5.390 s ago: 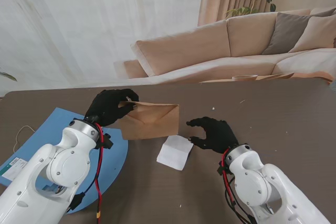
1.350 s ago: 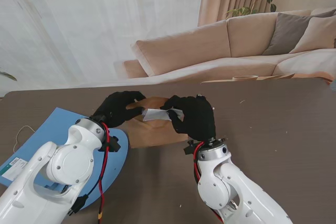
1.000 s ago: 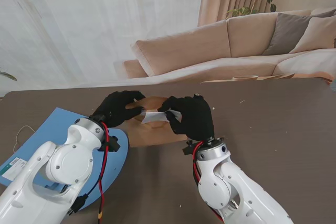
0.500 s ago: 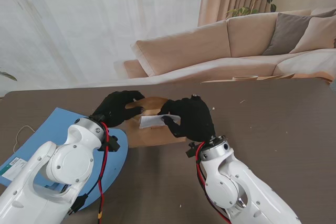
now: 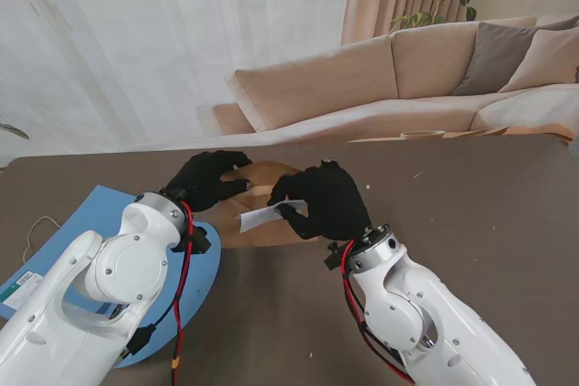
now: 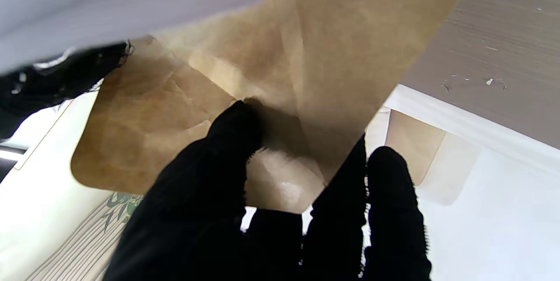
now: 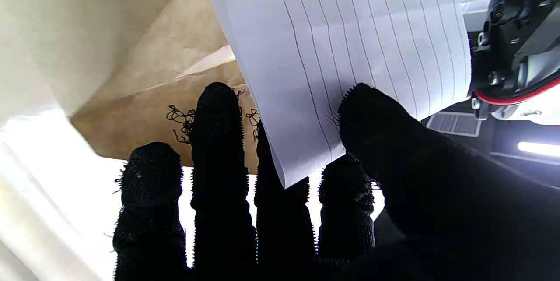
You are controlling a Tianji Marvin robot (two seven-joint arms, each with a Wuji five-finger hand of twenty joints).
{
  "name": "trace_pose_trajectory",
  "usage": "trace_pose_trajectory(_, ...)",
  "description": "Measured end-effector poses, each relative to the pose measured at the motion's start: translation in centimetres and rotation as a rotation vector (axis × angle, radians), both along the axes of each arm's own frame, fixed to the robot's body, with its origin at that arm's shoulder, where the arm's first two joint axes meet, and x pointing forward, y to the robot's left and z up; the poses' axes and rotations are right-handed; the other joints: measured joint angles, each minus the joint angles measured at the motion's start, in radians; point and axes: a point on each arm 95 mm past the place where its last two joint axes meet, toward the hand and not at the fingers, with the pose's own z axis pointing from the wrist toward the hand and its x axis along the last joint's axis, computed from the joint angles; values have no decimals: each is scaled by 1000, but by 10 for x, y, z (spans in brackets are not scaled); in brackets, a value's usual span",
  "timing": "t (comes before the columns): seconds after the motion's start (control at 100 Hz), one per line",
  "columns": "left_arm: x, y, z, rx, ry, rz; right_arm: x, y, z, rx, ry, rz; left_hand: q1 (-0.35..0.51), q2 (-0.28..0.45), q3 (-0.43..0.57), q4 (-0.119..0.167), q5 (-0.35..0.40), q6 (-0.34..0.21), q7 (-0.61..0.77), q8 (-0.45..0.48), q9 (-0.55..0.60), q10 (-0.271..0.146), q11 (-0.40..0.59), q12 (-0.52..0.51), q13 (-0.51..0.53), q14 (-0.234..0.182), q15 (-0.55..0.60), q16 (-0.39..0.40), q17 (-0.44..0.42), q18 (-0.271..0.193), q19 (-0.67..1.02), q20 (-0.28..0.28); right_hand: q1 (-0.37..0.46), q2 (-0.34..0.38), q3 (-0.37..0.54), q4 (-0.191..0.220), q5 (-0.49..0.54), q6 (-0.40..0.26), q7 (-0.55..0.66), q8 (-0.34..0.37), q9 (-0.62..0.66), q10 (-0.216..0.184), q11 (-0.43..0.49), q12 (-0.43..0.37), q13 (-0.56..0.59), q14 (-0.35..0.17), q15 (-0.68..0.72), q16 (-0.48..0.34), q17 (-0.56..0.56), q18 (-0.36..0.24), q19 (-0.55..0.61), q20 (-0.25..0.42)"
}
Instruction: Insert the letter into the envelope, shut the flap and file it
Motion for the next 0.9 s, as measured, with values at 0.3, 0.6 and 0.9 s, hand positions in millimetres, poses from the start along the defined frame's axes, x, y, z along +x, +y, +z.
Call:
trace_pose_trajectory(0.3, 2, 1, -1, -28, 35, -14, 4, 3, 8, 22, -62, -26, 10, 0, -15, 0, 0, 0, 0, 6, 0, 0, 10, 3, 0, 0, 5, 2, -1, 0, 0, 0, 0, 0, 1, -11, 0, -1, -4, 11, 0, 0, 0, 12, 0, 0, 11, 5, 0, 0, 0, 1)
trace_pose_trajectory(0.6, 3, 5, 0, -57, 61, -27, 8, 1, 3, -3, -108, -96, 11, 1, -22, 3, 0, 0, 0, 8, 0, 0, 10, 13, 0, 0, 6, 9, -4, 0, 0, 0, -22, -2, 1, -12, 19, -27, -20, -3, -17, -12, 29, 36, -35, -1, 15, 18, -38, -17, 0, 14)
trace_pose_trajectory(0.9, 2, 6, 1, -60, 58, -42, 8, -3, -4, -20, -97, -177, 12, 10, -32, 3, -3, 0, 0, 16, 0, 0, 12, 15, 0, 0, 6, 14, -7, 0, 0, 0, -20, 41, -138, -11, 26, 35, -26, -36, -66, 0, 91, 81, -95, -3, 63, 54, -75, -25, -1, 51)
